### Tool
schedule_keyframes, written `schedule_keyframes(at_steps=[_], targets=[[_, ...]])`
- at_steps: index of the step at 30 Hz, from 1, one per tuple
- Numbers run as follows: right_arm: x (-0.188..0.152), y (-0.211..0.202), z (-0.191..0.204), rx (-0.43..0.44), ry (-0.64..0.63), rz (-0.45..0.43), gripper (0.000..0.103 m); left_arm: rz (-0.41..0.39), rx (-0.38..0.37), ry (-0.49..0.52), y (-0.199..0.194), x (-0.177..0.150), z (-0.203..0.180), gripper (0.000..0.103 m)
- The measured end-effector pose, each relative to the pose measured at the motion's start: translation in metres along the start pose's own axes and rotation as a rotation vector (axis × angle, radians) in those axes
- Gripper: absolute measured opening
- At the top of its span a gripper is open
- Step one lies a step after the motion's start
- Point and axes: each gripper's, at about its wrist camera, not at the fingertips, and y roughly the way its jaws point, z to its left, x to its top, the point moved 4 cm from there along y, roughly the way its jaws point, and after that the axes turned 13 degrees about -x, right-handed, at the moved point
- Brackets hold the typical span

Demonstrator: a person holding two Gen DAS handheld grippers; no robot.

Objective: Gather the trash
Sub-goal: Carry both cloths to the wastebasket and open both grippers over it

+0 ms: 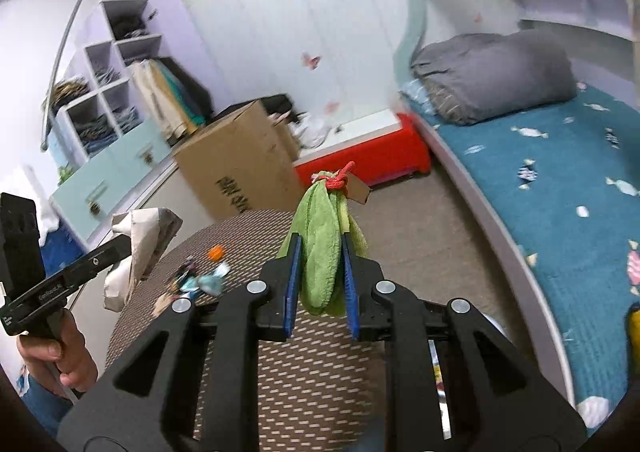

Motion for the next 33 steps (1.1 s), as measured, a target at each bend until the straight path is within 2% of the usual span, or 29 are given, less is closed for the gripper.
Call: schedule_keyframes(at_steps=[5,12,16,20,26,29,30,31,33], targets=[[0.007,0.008,-0.052,-0.091,0.044,0.004,0.019,0.056,-0.076,0.01,0.059,0.01,-0.027,0.014],[-0.012,0.046,-0.124,-0.192,0.137,0.102,0.019,0.166,-0.158,0.044,0.141,0.008,-0.065,0.014],[-0.03,0.072,-0.154,-0.214,0.187,0.174,0.019,0.253,-0.199,0.046,0.19,-0.004,-0.081,0.014],[-0.053,0.107,-0.172,-0.211,0.22,0.259,0.019,0.346,-0.232,0.003,0.235,-0.023,-0.084,0.014],[-0.086,0.157,-0.193,-0.204,0.281,0.373,0.019,0.45,-0.214,-0.053,0.285,-0.05,-0.077,0.014],[-0.103,0.181,-0.202,-0.185,0.326,0.427,0.029,0.494,-0.193,-0.067,0.302,-0.062,-0.071,0.014],[-0.109,0.188,-0.207,-0.179,0.36,0.441,0.05,0.508,-0.188,-0.072,0.307,-0.065,-0.07,0.014],[-0.116,0.194,-0.215,-0.165,0.411,0.448,0.065,0.53,-0.18,-0.079,0.313,-0.069,-0.068,0.014],[-0.124,0.197,-0.224,-0.147,0.478,0.447,0.067,0.576,-0.166,-0.092,0.324,-0.077,-0.065,0.014]])
